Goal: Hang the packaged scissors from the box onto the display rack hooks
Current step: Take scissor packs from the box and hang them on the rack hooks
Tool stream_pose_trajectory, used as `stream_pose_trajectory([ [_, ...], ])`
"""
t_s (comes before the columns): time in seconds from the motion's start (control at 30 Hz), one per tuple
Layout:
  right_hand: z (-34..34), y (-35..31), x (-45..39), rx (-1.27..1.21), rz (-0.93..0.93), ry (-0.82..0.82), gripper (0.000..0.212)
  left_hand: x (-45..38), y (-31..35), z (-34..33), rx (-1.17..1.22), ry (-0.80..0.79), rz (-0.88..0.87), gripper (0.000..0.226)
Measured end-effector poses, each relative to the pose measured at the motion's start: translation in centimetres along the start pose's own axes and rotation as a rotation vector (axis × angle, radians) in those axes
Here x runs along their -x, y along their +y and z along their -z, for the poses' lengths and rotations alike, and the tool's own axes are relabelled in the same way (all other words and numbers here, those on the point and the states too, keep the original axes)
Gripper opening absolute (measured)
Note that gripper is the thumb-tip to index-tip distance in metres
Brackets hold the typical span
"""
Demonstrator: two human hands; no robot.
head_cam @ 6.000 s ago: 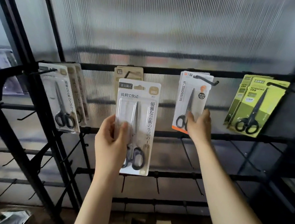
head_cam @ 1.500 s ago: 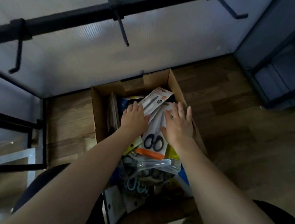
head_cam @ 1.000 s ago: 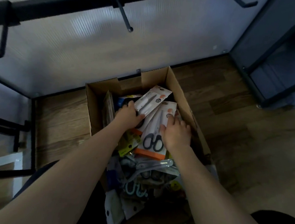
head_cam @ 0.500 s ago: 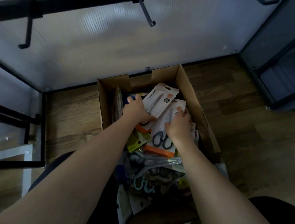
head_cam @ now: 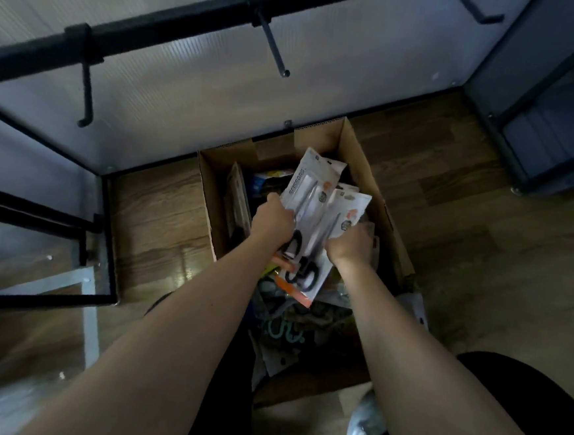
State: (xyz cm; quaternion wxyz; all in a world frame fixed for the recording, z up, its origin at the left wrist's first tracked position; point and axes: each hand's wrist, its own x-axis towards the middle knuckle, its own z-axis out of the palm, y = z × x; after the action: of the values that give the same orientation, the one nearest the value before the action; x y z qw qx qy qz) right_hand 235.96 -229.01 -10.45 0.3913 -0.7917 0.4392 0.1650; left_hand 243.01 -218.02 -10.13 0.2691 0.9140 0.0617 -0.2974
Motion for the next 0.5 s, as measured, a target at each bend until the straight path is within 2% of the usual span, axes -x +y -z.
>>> stream_pose_trajectory([
  [0.13, 2.5, 0.2, 3.6, 0.036, 0.001, -0.011, 0.032, 5.0, 1.0, 2.1, -0.028, 0.008, 0.005, 0.025],
  [0.3, 8.0, -1.1, 9.6, 0.127, 0.017, 0.036, 0.023, 11.6, 2.5, 7.4, -0.302, -0.030, -0.088, 0.016],
  [0.4, 11.9, -2.7, 13.6, 0.116, -0.010, 0.059, 0.026, 16.0, 4.4, 10.7, -0.438, -0.049, -0.120, 0.020],
  [0.5, 15.6, -4.8, 17.6, 0.077, -0.022, 0.078, 0.021, 20.5, 6.8, 14.5, -0.500, -0.049, -0.147, 0.026],
])
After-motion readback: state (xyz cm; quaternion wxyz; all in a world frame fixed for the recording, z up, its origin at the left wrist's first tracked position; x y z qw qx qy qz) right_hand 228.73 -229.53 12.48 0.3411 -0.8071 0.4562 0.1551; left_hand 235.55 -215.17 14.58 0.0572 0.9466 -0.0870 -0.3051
